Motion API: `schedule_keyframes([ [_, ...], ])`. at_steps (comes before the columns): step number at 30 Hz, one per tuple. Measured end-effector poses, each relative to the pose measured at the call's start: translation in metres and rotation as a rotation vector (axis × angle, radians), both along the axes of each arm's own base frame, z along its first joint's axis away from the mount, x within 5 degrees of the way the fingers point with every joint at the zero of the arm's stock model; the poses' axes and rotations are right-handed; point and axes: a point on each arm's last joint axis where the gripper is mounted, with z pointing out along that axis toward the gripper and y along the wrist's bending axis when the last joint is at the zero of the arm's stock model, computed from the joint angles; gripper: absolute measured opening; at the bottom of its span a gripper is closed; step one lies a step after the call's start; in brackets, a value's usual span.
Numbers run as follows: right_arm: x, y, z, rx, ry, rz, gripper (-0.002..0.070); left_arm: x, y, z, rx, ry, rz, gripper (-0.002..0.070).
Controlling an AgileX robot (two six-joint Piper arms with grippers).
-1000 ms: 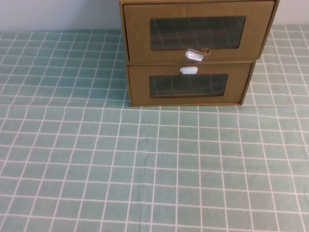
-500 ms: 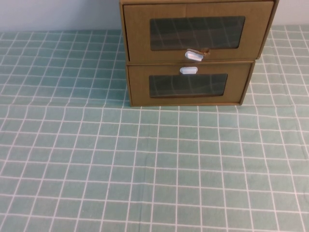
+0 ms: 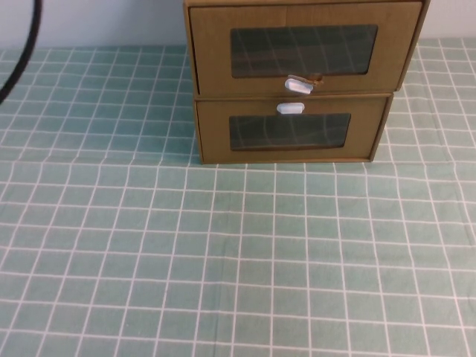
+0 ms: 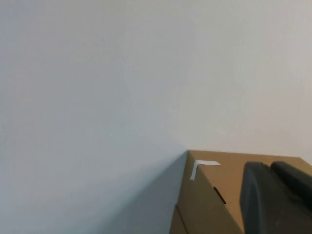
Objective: Open the shoe box
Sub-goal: 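Pull the top drawer of the cardboard box fully open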
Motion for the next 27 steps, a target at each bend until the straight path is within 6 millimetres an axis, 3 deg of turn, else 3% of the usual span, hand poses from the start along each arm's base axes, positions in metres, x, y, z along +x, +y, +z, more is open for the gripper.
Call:
schedule_keyframes([
  [3,0.012,0.003,-0.011,-0.041,0.101,0.020,-0.0013,0.023,-0.004,-0.010,0.002,0.052,-0.005,-0.0005],
  [8,0.038,0.002,-0.039,-0.276,0.306,0.008,-0.0014,0.067,-0.020,-0.024,0.141,0.224,-0.090,-0.0005],
  [15,0.074,-0.007,-0.066,-0.531,0.457,-0.069,-0.0014,0.120,-0.058,-0.015,0.302,0.299,-0.440,-0.0005],
  [18,0.089,-0.006,-0.079,-0.617,0.523,-0.063,-0.0014,0.143,-0.078,-0.020,0.326,0.338,-0.602,-0.0005],
  [23,0.105,0.020,-0.099,-0.650,0.589,0.094,-0.0013,0.176,-0.118,-0.041,0.386,0.346,-0.761,-0.0005],
  [27,0.116,0.047,-0.118,-0.644,0.637,0.249,-0.0014,0.188,-0.151,-0.047,0.428,0.285,-0.796,-0.0005],
])
